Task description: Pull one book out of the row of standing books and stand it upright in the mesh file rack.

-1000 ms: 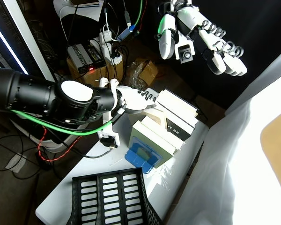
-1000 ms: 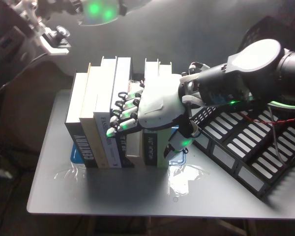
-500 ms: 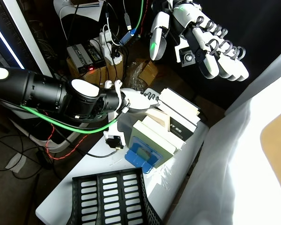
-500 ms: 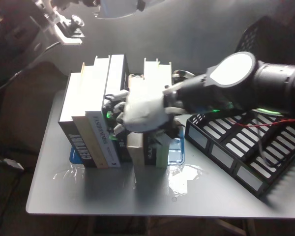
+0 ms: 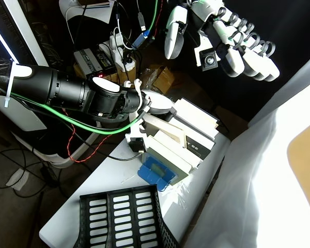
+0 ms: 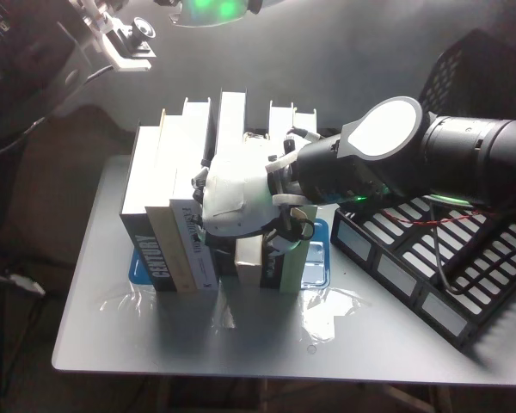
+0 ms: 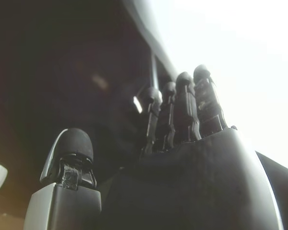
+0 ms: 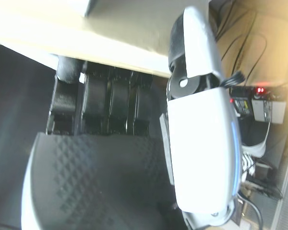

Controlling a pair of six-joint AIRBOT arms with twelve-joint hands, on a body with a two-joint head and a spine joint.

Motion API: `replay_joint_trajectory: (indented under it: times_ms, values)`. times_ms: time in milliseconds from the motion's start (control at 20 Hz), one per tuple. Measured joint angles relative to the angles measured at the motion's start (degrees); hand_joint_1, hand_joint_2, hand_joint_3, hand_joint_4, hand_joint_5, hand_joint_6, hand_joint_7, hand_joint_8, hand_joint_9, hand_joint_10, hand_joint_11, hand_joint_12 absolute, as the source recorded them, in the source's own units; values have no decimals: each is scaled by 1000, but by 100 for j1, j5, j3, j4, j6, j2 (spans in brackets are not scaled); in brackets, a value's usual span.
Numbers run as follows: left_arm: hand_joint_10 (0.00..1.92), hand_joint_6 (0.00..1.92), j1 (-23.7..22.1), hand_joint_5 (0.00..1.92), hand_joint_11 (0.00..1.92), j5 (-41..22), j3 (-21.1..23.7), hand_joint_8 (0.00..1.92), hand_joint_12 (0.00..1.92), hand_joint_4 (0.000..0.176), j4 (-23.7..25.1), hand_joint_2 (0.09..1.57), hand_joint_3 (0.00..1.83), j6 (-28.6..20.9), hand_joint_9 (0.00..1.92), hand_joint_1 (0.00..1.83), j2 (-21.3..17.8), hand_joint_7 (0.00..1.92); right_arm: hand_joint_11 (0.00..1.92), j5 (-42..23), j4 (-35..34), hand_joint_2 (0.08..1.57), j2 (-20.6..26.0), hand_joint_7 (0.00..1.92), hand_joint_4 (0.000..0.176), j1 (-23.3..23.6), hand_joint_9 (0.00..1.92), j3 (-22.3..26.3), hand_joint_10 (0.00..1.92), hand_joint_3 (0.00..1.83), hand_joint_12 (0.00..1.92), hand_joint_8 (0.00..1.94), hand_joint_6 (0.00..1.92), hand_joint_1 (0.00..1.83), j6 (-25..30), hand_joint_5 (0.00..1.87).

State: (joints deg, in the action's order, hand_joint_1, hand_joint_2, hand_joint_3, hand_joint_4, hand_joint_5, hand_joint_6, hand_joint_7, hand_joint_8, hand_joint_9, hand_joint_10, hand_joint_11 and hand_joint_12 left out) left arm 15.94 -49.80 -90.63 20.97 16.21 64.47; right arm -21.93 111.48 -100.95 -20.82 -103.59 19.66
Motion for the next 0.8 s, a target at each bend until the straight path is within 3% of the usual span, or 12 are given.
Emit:
replay_joint_trajectory:
  times_ms: [400, 550, 600, 650, 700, 750, 800]
  values:
    - [0, 4, 35, 85, 0, -114, -7, 0, 0, 0, -402, 1352, 12, 92, 0, 88, -13, 1, 488, -48, 20, 1132, 0, 1023, 0, 33, 828, -24, 1280, 0, 1645, 839, 1217, 1365, 22, 882]
    - [0, 4, 42, 86, 0, -120, -7, 0, 0, 0, -415, 1352, 12, 96, 0, 88, -13, 1, 478, -50, 24, 1143, 0, 1010, 0, 42, 803, -24, 1285, 2, 1653, 900, 1273, 1361, 24, 844]
    - [0, 4, 42, 86, 0, -122, -7, 0, 0, 0, -417, 1352, 11, 98, 0, 88, -13, 1, 557, -50, 35, 1120, 0, 1069, 0, 44, 857, -24, 1224, 0, 1615, 798, 1195, 1370, 31, 890]
    - [0, 4, 42, 86, 0, -120, -7, 0, 0, 0, -417, 1352, 11, 101, 0, 88, -13, 1, 688, -52, 37, 1118, 0, 1036, 0, 44, 935, -24, 1454, 1, 1861, 1097, 958, 1282, 31, 926]
    - [0, 4, 42, 86, 0, -120, -7, 0, 0, 0, -415, 1352, 11, 103, 0, 88, -13, 1, 688, -52, 39, 1118, 0, 1036, 0, 44, 935, -24, 1454, 1, 1861, 1097, 958, 1282, 39, 926]
    - [0, 4, 42, 86, 0, -120, -7, 0, 0, 0, -415, 1352, 11, 103, 0, 88, -13, 1, 872, -52, 44, 1128, 0, 986, 0, 44, 1043, -24, 1667, 4, 1909, 1276, 825, 1265, 42, 951]
    - [0, 3, 42, 86, 0, -122, -7, 0, 0, 0, -417, 1352, 11, 103, 0, 88, -13, 1, 781, -57, 57, 1112, 0, 1013, 0, 44, 938, -24, 1482, 0, 1899, 1092, 691, 1361, 37, 996]
